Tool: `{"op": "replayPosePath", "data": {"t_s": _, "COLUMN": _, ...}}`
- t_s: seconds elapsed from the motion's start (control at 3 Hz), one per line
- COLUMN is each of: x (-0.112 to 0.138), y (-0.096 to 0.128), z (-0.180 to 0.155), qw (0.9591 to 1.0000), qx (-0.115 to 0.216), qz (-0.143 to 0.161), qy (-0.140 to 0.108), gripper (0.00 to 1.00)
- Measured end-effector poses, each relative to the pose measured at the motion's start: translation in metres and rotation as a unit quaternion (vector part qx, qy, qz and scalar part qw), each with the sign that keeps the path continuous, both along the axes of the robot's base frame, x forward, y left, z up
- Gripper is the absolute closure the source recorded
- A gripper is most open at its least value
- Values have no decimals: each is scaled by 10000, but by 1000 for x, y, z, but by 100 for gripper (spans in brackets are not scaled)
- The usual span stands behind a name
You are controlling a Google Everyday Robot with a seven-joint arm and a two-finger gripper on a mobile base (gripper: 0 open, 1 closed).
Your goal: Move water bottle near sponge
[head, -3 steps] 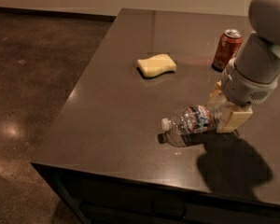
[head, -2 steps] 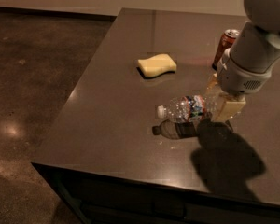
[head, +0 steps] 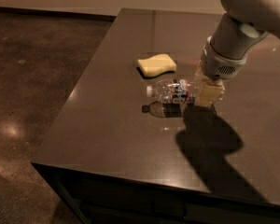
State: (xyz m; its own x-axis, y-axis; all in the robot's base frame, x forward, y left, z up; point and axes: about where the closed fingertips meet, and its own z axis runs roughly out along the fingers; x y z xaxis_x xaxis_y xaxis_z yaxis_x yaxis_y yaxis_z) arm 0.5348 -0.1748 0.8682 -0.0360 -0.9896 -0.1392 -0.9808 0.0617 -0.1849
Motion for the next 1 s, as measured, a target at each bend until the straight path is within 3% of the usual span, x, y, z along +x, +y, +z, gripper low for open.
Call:
{"op": "replayPosePath", "data": {"t_s": 0.67, "x": 56, "y": 12, "z": -7, "qw": 9991, "qx": 71, "qz": -358, "qy": -202, "gripper": 100}}
{"op": "replayPosePath", "data": {"t_s": 1.0, "x": 74, "y": 19, "z": -10, "qw": 9988, "qx": 65, "qz": -421, "qy": -258, "gripper": 82}}
